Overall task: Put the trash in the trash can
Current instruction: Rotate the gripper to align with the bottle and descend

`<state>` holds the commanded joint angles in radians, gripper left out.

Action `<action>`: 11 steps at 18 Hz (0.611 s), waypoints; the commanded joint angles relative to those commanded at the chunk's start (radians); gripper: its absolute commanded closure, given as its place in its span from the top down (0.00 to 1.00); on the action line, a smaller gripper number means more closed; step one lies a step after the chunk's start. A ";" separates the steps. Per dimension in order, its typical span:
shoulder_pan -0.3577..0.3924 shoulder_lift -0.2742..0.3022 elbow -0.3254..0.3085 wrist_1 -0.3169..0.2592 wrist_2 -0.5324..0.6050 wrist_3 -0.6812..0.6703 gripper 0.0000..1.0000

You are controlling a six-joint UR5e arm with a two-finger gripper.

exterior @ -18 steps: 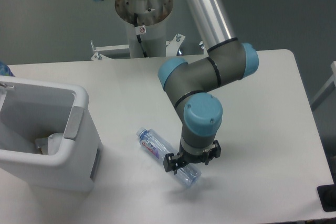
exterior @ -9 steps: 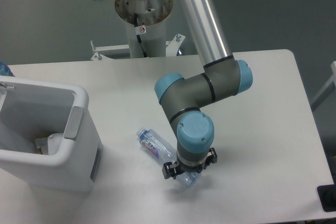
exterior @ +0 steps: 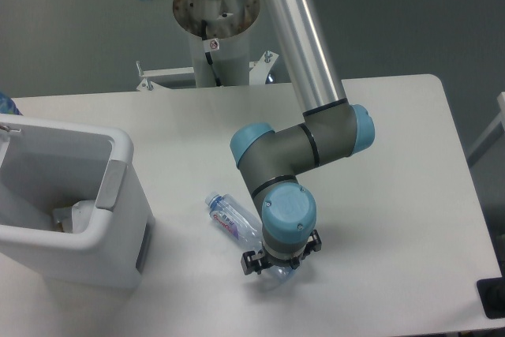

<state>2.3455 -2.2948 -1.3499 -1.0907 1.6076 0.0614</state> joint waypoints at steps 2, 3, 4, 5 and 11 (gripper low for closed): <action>-0.002 0.000 0.000 0.002 0.003 -0.002 0.81; -0.002 0.000 0.002 0.002 0.003 -0.008 0.78; -0.002 -0.002 0.006 0.002 0.003 -0.015 0.71; -0.002 -0.002 0.009 0.002 0.003 -0.021 0.66; -0.002 0.009 0.014 0.003 -0.005 -0.028 0.48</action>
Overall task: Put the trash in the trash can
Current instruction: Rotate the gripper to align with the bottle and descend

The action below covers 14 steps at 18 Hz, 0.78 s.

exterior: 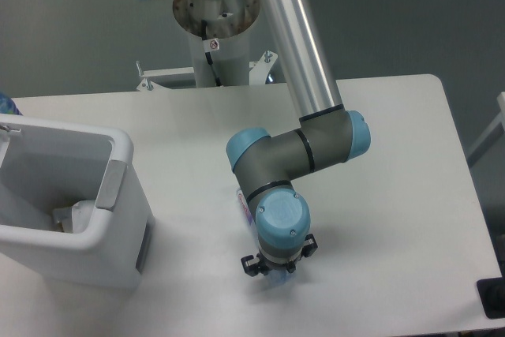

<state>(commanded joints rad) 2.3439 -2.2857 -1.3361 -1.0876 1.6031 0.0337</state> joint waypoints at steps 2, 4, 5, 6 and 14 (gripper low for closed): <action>0.000 0.008 0.000 0.002 -0.008 0.002 0.47; 0.000 0.018 0.003 0.000 -0.011 0.005 0.46; 0.000 0.025 0.006 0.000 -0.015 0.006 0.45; 0.002 0.037 0.008 0.000 -0.029 0.008 0.44; 0.063 0.152 0.081 0.018 -0.239 0.017 0.42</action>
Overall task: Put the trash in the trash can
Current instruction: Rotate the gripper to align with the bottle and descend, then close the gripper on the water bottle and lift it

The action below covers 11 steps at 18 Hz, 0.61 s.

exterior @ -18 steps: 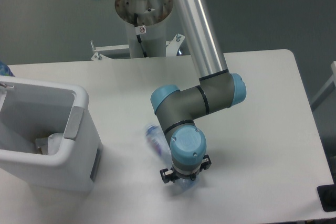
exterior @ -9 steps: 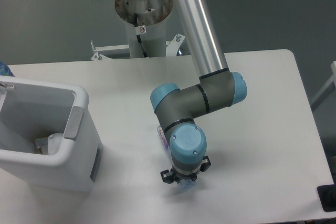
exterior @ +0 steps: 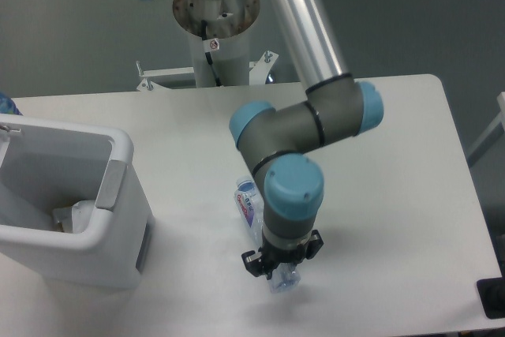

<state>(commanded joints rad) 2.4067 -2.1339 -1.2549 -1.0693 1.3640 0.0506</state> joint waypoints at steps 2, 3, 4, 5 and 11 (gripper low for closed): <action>0.015 0.026 0.014 0.021 -0.055 0.000 0.41; 0.022 0.037 0.022 0.032 -0.081 0.000 0.41; 0.026 0.048 0.029 0.043 -0.109 0.000 0.41; 0.026 0.057 0.037 0.052 -0.132 0.000 0.41; 0.022 0.084 0.081 0.146 -0.229 0.002 0.41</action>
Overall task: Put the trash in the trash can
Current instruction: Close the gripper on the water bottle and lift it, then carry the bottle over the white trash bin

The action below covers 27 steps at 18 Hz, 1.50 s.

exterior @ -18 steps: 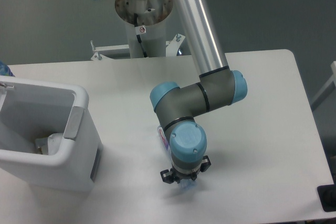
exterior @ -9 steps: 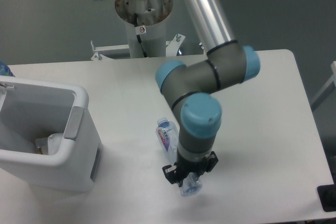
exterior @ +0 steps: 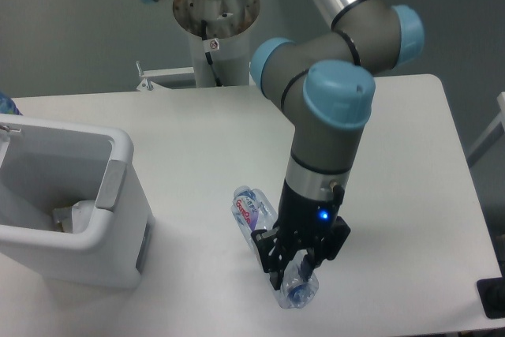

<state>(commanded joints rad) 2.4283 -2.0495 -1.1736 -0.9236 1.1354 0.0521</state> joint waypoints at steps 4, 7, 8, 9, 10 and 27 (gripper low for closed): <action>-0.008 0.048 0.017 0.049 -0.118 0.015 0.40; -0.029 0.072 0.028 0.049 -0.186 0.037 0.40; -0.044 0.084 0.028 0.051 -0.190 0.038 0.40; -0.061 0.098 0.032 0.054 -0.192 0.038 0.40; -0.081 0.107 0.034 0.069 -0.195 0.038 0.40; -0.287 0.143 -0.031 0.094 -0.238 0.081 0.42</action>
<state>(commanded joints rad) 2.1415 -1.9067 -1.2041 -0.8299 0.8974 0.1333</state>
